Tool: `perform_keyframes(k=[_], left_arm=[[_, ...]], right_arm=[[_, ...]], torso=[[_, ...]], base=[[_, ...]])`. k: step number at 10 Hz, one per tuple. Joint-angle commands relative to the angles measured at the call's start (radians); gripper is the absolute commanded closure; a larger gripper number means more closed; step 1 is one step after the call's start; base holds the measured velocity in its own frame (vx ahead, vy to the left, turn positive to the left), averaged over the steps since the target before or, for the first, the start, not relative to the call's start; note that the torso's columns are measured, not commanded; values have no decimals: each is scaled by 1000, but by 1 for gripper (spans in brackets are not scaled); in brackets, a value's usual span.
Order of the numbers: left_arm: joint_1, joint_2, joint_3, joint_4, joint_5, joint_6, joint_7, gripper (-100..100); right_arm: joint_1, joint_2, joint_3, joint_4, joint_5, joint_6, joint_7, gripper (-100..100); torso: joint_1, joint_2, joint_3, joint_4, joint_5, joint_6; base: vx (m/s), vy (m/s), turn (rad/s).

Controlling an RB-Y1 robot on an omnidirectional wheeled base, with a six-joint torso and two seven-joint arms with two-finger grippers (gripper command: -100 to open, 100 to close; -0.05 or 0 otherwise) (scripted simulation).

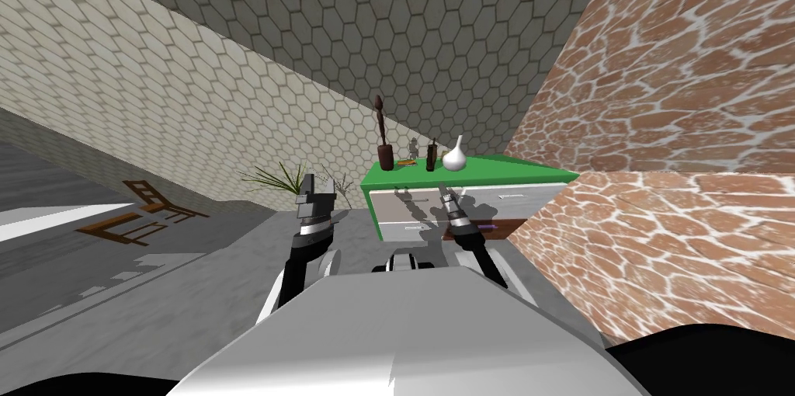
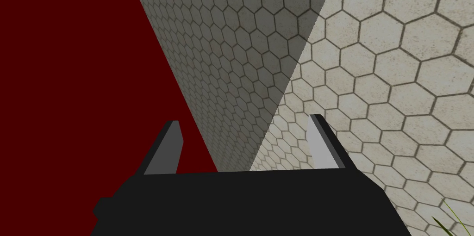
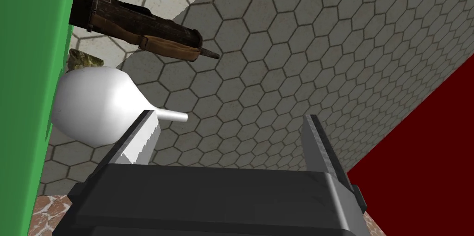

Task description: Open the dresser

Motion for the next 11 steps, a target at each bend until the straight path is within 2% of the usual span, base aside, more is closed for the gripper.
perform_keyframes(k=[1, 2, 3, 4, 5, 6, 7, 8, 10, 11], left_arm=[[0, 0, 0, 0, 0, 0, 0, 0], [0, 0, 0, 0, 0, 0, 0, 0], [0, 0, 0, 0, 0, 0, 0, 0], [0, 0, 0, 0, 0, 0, 0, 0], [0, 0, 0, 0, 0, 0, 0, 0], [0, 0, 0, 0, 0, 0, 0, 0], [0, 0, 0, 0, 0, 0, 0, 0], [0, 0, 0, 0, 0, 0, 0, 0], [0, 0, 0, 0, 0, 0, 0, 0], [0, 0, 0, 0, 0, 0, 0, 0]], right_arm=[[-5, -8, 19, 21, 68, 45, 28, -100], [-12, -14, 36, 45, 103, 83, 54, -100], [-12, -14, 36, 45, 125, 83, 54, -100], [-20, -20, 54, 71, 154, 123, 80, -100], [-20, -20, 54, 71, 182, 123, 80, -100], [-28, -25, 72, 98, 212, 165, 108, -100], [-28, -25, 72, 98, 243, 165, 108, -100], [-37, -30, 92, 125, 272, 209, 137, -100], [-37, -30, 92, 125, 312, 209, 137, -100], [-47, -35, 113, 154, 352, 254, 166, -100]], torso=[[0, 0, 0, 0, 0, 0], [0, 0, 0, 0, 0, 0], [0, -1, 0, 0, 0, 0], [0, 0, 0, 0, 0, 0], [0, 0, 0, 0, 0, 0], [0, 0, 0, 0, 0, 0], [0, 0, 0, 0, 0, 0], [0, 0, 0, 0, 0, 0], [0, 0, 0, 0, 0, 0], [0, 0, 0, 0, 0, 0]], base=[[10, 2, 5], [14, 3, 14], [12, 1, 7], [14, 3, 13], [13, 2, 8], [15, 3, 14], [12, 3, 8], [16, 3, 13], [10, 1, 3], [12, 3, 11]])
